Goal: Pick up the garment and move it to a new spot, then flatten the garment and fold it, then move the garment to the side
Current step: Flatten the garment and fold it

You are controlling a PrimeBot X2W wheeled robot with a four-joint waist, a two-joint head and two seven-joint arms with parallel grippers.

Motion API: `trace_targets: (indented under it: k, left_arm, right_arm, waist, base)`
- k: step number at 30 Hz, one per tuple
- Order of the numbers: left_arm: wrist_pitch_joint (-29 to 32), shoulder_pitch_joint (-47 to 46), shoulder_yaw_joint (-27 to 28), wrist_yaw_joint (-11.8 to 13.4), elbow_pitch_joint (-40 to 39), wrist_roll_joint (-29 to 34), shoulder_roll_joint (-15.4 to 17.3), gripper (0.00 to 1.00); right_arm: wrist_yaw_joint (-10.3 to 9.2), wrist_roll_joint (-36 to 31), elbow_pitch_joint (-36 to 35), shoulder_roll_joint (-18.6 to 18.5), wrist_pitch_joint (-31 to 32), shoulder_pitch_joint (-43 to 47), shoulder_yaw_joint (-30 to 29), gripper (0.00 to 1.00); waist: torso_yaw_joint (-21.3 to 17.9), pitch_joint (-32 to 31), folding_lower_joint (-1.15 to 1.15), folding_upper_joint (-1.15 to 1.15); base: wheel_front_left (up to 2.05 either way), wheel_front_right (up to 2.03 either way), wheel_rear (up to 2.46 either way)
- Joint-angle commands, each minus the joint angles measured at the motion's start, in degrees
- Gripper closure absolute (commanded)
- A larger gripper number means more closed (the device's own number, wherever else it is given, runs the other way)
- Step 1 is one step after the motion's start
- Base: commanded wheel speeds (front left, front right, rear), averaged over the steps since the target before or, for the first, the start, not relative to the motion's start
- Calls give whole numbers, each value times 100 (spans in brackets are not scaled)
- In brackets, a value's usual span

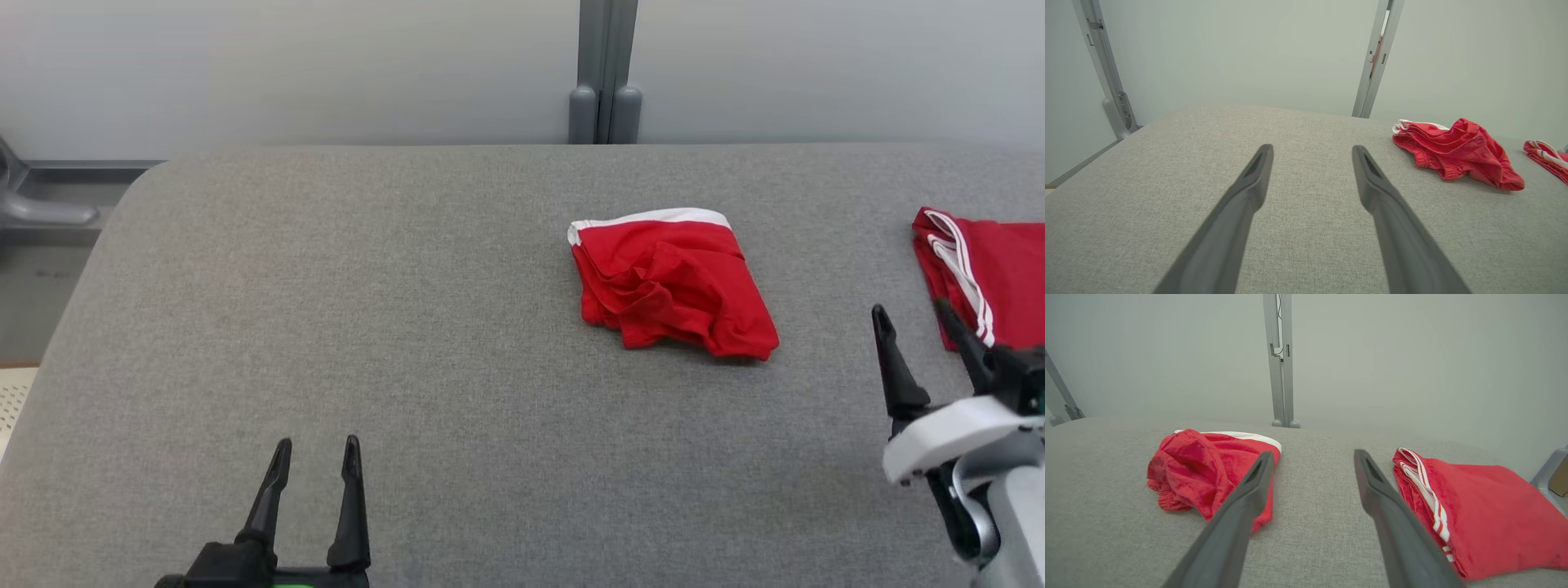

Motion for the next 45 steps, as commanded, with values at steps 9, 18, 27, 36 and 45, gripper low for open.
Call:
trace_targets:
  k: [9, 18, 27, 36, 45]
  left_arm:
    - [1, -1004, -290, -261, 54, 15, 9, 0]
    - [1, -1212, -510, -118, 152, -204, 8, 0]
    - [1, -1224, -431, -58, 131, -228, 9, 0]
    - [1, -1255, -506, -35, 138, -240, 9, 0]
    - [1, -1092, -471, 15, 185, -258, 9, 0]
  right_arm:
    - [-5, -301, 1106, -439, 563, -2239, 509, 100]
    - [-6, -175, 2480, -310, 211, -3051, 1414, 100]
    - [-6, 702, 2472, -435, -121, -2961, 2963, 100]
    - [-6, 1206, 2143, -445, -219, -2902, 4064, 100]
    - [-6, 1342, 2432, -8, -292, -2753, 4559, 100]
  waist:
    - [631, 1409, 0, 0]
    - [928, 1618, 0, 0]
    - [721, 1525, 0, 0]
    - [629, 1512, 0, 0]
    - [607, 1270, 0, 0]
  base:
    - [0, 0, 0]
    - [0, 0, 0]
    - [0, 0, 0]
    - [0, 0, 0]
    - [0, 0, 0]
